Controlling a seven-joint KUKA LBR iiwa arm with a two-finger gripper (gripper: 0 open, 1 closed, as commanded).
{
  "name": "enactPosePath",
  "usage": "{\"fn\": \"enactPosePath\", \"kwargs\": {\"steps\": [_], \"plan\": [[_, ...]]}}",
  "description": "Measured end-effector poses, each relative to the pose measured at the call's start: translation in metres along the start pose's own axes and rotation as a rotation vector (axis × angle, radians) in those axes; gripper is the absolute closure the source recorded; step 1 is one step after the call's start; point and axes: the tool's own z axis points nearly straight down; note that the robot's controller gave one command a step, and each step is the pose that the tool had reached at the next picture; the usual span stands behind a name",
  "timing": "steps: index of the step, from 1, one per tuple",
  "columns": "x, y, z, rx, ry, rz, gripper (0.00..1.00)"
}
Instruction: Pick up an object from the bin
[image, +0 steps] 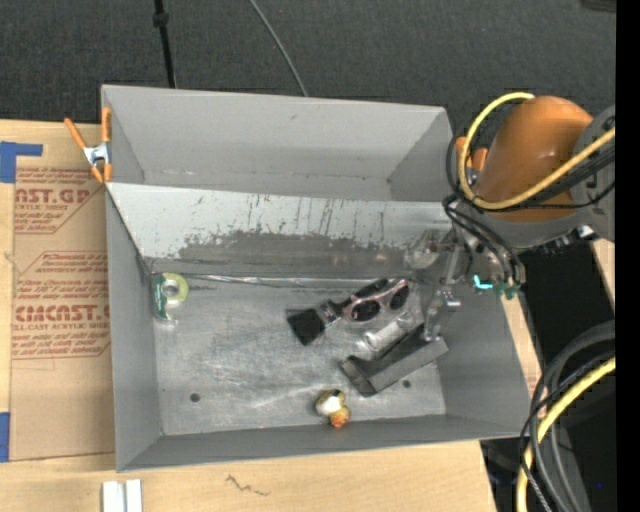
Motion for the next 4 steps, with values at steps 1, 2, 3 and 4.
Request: {"fn": "enactPosePath", "kwargs": {"steps": [1,2,3,4], "plan": [[-0.002,0.0,-0.004,0.001,-0.007,-0.001,0.0],[0.019,0.015,0.048,0.001,-0.012,0.021,0.0],[0.038,-0.008,0.098,-0.004,-0.012,0.057,0.0],[0.007,0.018,0.099,0.003,-0.008,0.327,1.0]]}}
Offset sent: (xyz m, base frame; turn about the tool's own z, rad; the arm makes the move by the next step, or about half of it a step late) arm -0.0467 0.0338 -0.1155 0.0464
